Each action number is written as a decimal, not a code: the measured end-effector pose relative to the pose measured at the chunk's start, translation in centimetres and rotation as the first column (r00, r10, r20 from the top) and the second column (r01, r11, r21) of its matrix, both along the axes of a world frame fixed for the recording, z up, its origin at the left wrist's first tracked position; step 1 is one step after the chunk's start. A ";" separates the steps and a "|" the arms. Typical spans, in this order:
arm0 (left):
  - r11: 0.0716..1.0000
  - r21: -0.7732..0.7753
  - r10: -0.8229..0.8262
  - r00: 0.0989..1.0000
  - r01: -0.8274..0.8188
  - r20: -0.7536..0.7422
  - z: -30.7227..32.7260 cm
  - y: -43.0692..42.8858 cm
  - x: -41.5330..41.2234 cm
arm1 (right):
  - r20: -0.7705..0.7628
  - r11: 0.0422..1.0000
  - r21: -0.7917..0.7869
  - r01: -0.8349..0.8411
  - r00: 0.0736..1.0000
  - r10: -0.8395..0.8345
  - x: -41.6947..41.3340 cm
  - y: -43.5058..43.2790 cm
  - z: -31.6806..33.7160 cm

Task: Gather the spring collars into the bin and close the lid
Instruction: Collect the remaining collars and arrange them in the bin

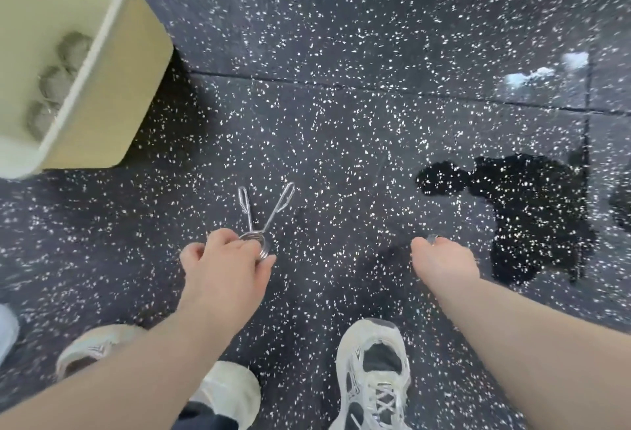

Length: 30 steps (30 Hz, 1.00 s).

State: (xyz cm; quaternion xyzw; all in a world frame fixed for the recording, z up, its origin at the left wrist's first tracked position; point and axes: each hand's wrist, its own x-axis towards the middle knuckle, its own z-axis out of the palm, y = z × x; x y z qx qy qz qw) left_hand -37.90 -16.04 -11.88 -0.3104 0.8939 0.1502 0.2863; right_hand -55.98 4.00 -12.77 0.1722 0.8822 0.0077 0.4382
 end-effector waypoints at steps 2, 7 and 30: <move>0.997 0.070 0.040 0.998 -0.037 -0.038 1.9 -0.4 -1.2 | -0.003 0.998 0.048 -0.042 0.999 0.042 -0.8 -0.7 2.2; 0.936 0.243 0.258 0.966 -0.254 0.015 7.8 -2.7 -3.4 | 0.114 0.893 -0.017 -0.449 0.887 0.448 -2.0 -3.9 8.6; 0.841 0.450 0.307 0.950 -0.301 0.062 27.1 -22.1 6.1 | 0.113 0.423 -0.581 -0.695 0.446 0.888 10.5 -34.7 28.7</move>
